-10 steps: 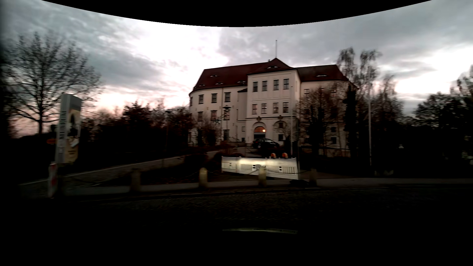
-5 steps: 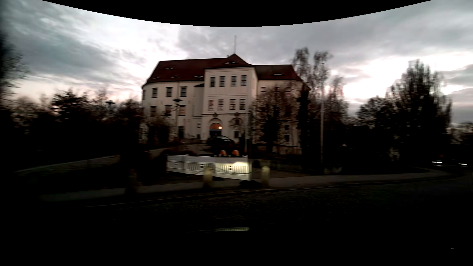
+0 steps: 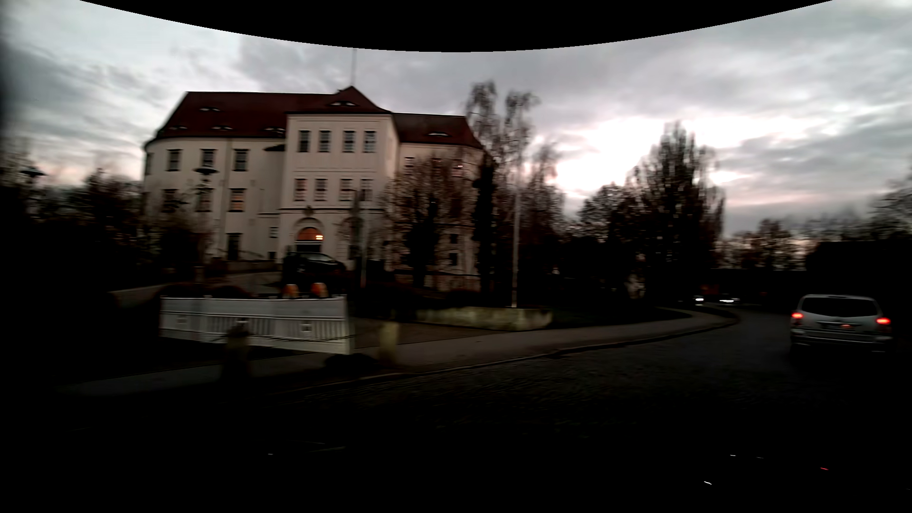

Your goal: Follow the waypoints while adhering to traffic rules and regulations

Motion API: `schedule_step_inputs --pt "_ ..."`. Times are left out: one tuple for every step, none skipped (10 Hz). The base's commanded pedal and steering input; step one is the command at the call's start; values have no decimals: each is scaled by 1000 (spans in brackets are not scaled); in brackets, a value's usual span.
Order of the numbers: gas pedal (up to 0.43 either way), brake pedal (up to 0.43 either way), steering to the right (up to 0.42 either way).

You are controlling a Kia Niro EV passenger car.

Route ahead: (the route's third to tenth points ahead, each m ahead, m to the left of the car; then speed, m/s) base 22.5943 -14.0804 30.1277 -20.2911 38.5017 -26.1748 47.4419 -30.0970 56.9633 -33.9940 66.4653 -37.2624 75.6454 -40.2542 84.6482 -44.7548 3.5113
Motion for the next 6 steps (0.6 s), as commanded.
schedule_step_inputs --pt "98 0 574" --pt "98 0 573" --pt "98 0 569" --pt "98 0 556" --pt "98 0 545" --pt "98 0 520"
